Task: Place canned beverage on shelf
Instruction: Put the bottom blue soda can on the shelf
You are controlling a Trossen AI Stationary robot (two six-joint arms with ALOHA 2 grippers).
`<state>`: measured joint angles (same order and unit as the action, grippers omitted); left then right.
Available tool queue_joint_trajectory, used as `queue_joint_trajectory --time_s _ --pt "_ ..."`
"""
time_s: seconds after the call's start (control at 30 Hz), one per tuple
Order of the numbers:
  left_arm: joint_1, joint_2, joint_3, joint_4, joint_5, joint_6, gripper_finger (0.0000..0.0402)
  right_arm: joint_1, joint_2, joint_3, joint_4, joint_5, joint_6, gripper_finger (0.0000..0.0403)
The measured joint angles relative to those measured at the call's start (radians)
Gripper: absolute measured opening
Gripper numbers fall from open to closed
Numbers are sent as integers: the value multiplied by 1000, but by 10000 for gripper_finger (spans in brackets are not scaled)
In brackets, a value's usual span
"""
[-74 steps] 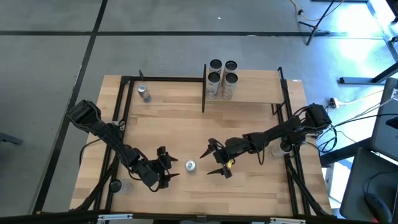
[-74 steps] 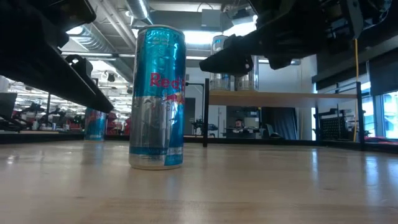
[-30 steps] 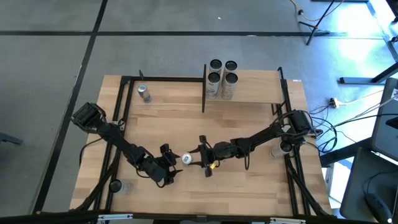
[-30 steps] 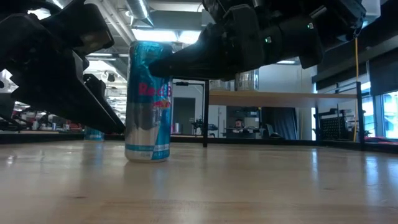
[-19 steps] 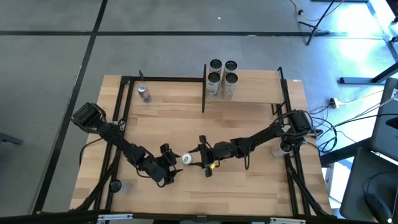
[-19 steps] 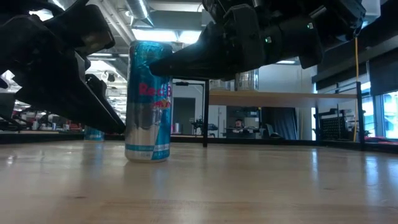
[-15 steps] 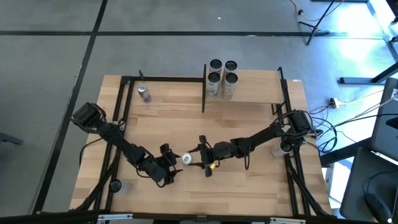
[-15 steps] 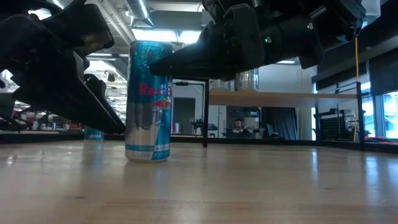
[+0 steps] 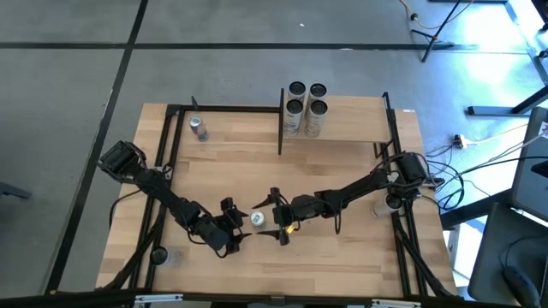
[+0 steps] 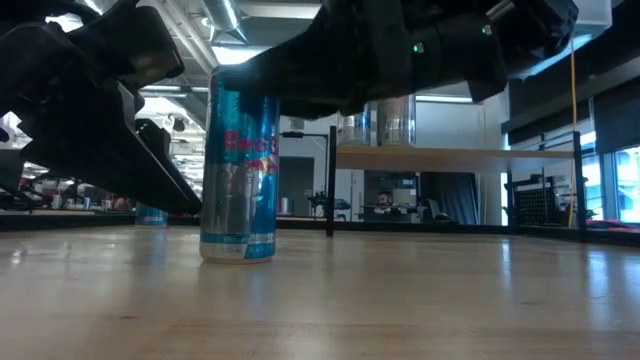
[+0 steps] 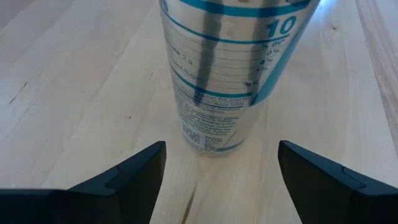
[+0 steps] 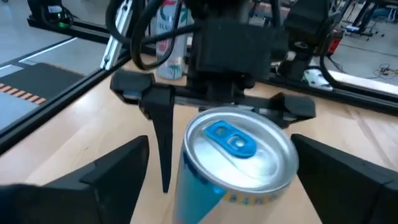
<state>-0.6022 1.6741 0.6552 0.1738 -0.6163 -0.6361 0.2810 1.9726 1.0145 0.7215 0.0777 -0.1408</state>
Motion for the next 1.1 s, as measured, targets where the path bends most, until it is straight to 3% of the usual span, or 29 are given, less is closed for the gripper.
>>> queue_joint_trajectory --time_s 0.13,0.23,0.43,0.47,0.67,0.93,1.1 --pt "0 0 0 0 0 0 295 0 40 35 -12 -25 -1 374" --pt "0 0 0 0 0 0 295 0 65 56 -17 -26 -3 350" --pt "0 0 0 -1 0 0 295 0 48 59 -60 15 -40 207" --pt "0 0 0 -1 1 0 295 0 38 59 -79 20 -55 198" --pt "-3 0 1 -3 1 -5 295 0 -85 51 -276 63 -111 198" --pt "-7 0 1 -1 -1 -9 295 0 -352 -59 -351 107 -90 198" --pt "-7 0 0 0 -2 -10 295 1 -558 -99 -532 242 -59 198"
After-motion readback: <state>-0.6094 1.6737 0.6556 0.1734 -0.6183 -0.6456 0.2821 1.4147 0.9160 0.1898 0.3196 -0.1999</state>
